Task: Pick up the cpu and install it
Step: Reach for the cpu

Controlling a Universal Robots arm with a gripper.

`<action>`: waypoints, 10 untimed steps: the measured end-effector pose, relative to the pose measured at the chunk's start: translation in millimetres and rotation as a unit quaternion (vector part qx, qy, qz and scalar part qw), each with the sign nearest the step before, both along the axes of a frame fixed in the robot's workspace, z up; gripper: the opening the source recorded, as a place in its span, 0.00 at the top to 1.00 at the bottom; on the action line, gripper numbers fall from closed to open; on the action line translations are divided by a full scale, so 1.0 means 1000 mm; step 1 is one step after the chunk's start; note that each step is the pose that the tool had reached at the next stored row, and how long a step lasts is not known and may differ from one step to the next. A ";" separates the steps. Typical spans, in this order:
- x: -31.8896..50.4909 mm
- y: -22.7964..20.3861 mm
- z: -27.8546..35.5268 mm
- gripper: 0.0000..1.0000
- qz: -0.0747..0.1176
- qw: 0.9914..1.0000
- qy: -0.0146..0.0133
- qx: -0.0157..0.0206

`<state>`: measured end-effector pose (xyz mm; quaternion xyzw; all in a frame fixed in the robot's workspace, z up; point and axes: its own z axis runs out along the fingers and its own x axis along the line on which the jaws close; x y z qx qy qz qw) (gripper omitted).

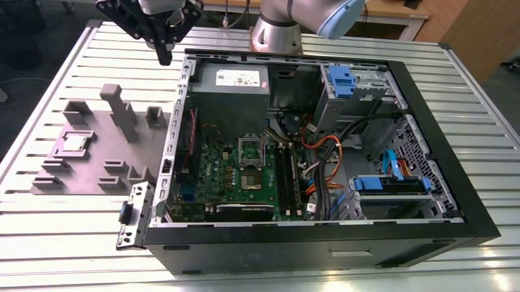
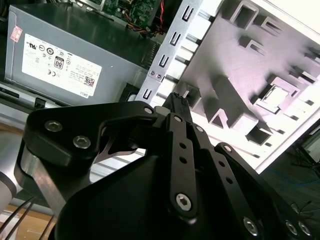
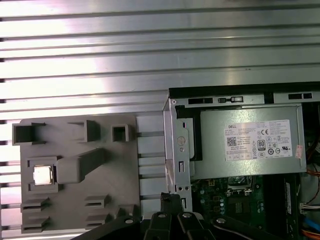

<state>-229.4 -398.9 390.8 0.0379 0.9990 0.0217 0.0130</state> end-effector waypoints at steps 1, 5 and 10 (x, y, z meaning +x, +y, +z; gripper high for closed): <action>-0.0004 0.0000 -0.0001 0.90 0.000 1.000 0.000 0.000; -0.0018 0.0000 -0.0001 0.90 0.000 1.000 0.000 0.000; -0.0030 0.0000 -0.0002 0.90 0.000 1.000 0.000 0.000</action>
